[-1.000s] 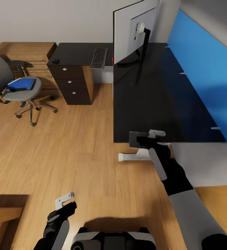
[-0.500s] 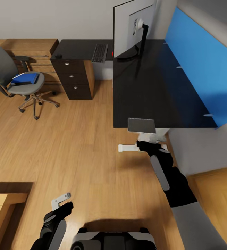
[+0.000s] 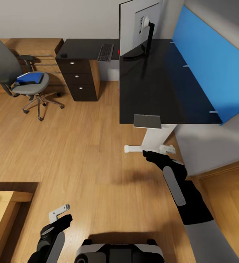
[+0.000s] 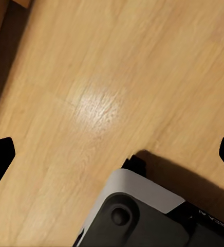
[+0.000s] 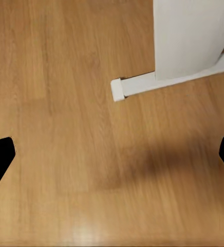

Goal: In the bedroom, organize the workspace by keeping the computer under the desk, ensuring the monitor is on the desk, placing the keyboard on the desk next to the monitor, placing the mouse on the desk next to the keyboard, moving the folder from the swivel chair onto the desk next to the mouse, stacking the notebook on top of the folder with the pen on top of the notebook, and positioning the swivel chair next to the desk.

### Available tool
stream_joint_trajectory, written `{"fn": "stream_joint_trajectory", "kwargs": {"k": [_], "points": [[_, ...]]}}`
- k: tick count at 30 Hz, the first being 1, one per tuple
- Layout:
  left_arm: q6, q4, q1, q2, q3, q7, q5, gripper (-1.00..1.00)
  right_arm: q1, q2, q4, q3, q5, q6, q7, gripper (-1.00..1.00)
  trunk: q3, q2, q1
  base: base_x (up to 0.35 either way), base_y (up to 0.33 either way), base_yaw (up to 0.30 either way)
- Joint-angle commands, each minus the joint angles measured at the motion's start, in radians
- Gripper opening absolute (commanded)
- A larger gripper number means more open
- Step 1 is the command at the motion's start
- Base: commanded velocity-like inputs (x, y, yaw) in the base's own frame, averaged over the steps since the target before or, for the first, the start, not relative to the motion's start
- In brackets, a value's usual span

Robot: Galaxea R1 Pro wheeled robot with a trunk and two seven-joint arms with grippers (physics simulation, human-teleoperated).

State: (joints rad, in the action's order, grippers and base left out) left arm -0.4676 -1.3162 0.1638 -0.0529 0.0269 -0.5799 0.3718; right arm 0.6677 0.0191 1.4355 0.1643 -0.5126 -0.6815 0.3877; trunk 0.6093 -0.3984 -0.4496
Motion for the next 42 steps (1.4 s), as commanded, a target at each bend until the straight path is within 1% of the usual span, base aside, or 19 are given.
{"fn": "stream_joint_trajectory", "kwargs": {"k": [1, 3, 6, 7, 8, 9, 12, 13, 14, 15, 16, 17, 18, 24, 25, 28, 30, 32, 42], "points": [[-0.004, -0.002, 0.000, 0.001, 0.001, 0.000, 0.009, 1.00, -0.009, -0.003, 0.007, -0.003, -0.018, -0.001, 0.009, 1.00, 0.001, -0.002, 0.000, -0.056, 0.000, 0.000], [-0.005, -0.003, 0.000, 0.003, 0.001, 0.010, 0.009, 1.00, -0.020, -0.004, 0.011, -0.014, -0.036, -0.001, 0.006, 1.00, 0.001, -0.002, 0.000, -0.041, 0.000, 0.000], [-0.006, -0.006, 0.000, 0.013, 0.001, 0.044, 0.010, 1.00, -0.046, -0.019, 0.015, -0.061, -0.108, -0.002, -0.035, 1.00, 0.001, -0.002, 0.000, -0.019, 0.000, 0.000], [-0.007, -0.014, 0.000, 0.021, 0.001, 0.071, 0.010, 1.00, -0.059, -0.035, 0.014, -0.091, -0.158, -0.004, -0.081, 1.00, 0.001, -0.002, 0.000, -0.009, 0.000, 0.000], [-0.008, -0.021, 0.000, 0.025, 0.001, 0.087, 0.010, 1.00, -0.064, -0.044, 0.013, -0.106, -0.184, -0.006, -0.109, 1.00, 0.001, -0.002, 0.000, -0.008, 0.000, 0.000], [-0.010, -0.036, 0.000, 0.032, 0.001, 0.122, 0.011, 1.00, -0.075, -0.069, 0.010, -0.133, -0.236, -0.007, -0.172, 1.00, 0.001, -0.002, 0.000, -0.005, 0.000, 0.000], [-0.017, -0.060, 0.000, 0.039, 0.002, 0.170, 0.013, 1.00, -0.091, -0.112, 0.002, -0.172, -0.306, -0.007, -0.267, 1.00, 0.001, -0.002, 0.000, -0.003, 0.000, 0.000], [-0.033, -0.076, 0.000, 0.042, 0.004, 0.193, 0.013, 1.00, -0.102, -0.140, -0.014, -0.201, -0.346, -0.005, -0.325, 1.00, 0.001, -0.002, 0.000, -0.002, 0.000, 0.000], [-0.099, -0.133, 0.000, 0.044, 0.024, 0.221, 0.021, 1.00, -0.118, -0.188, -0.088, -0.295, -0.418, -0.002, -0.445, 1.00, 0.001, -0.002, 0.000, 0.000, 0.000, 0.000], [-0.128, -0.155, 0.000, 0.044, 0.040, 0.226, 0.033, 1.00, -0.121, -0.197, -0.127, -0.336, -0.436, -0.002, -0.486, 1.00, 0.001, -0.002, 0.000, 0.000, 0.000, 0.000], [-0.142, -0.164, 0.000, 0.044, 0.048, 0.228, 0.042, 1.00, -0.122, -0.200, -0.145, -0.354, -0.443, -0.002, -0.506, 1.00, 0.001, -0.002, 0.000, 0.000, 0.000, 0.000], [-0.165, -0.176, 0.000, 0.045, 0.064, 0.231, 0.067, 1.00, -0.124, -0.204, -0.174, -0.383, -0.452, -0.002, -0.546, 1.00, 0.004, -0.009, -0.004, 0.000, 0.000, 0.000], [-0.174, -0.181, 0.000, 0.045, 0.071, 0.232, 0.081, 1.00, -0.124, -0.206, -0.185, -0.393, -0.455, -0.002, -0.566, 1.00, 0.008, -0.016, -0.008, 0.000, 0.000, 0.000], [-0.203, -0.195, 0.000, 0.048, 0.094, 0.235, 0.153, 1.00, -0.132, -0.210, -0.236, -0.425, -0.464, -0.002, -0.698, 1.00, 0.026, -0.058, -0.031, 0.000, 0.000, 0.000], [-0.207, -0.196, 0.000, 0.049, 0.097, 0.236, 0.165, 1.00, -0.135, -0.210, -0.257, -0.429, -0.466, -0.001, -0.743, 1.00, 0.030, -0.065, -0.035, 0.000, 0.000, 0.000], [-0.210, -0.197, 0.000, 0.050, 0.099, 0.236, 0.175, 1.00, -0.137, -0.210, -0.285, -0.432, -0.467, -0.002, -0.810, 1.00, 0.039, -0.086, -0.046, 0.000, 0.000, 0.000], [-0.212, -0.198, 0.000, 0.051, 0.100, 0.236, 0.179, 1.00, -0.139, -0.211, -0.306, -0.435, -0.467, -0.005, -0.889, 1.00, 0.045, -0.100, -0.054, 0.000, 0.000, 0.000], [-0.213, -0.197, 0.000, 0.051, 0.100, 0.236, 0.180, 1.00, -0.140, -0.214, -0.315, -0.438, -0.466, -0.008, -0.937, 1.00, 0.051, -0.114, -0.062, 0.000, 0.000, 0.000], [-0.212, -0.196, 0.000, 0.050, 0.099, 0.233, 0.177, 1.00, -0.141, -0.212, -0.320, -0.440, -0.467, -0.009, -0.979, 1.00, 0.083, -0.184, -0.100, 0.000, 0.000, 0.000]]}}
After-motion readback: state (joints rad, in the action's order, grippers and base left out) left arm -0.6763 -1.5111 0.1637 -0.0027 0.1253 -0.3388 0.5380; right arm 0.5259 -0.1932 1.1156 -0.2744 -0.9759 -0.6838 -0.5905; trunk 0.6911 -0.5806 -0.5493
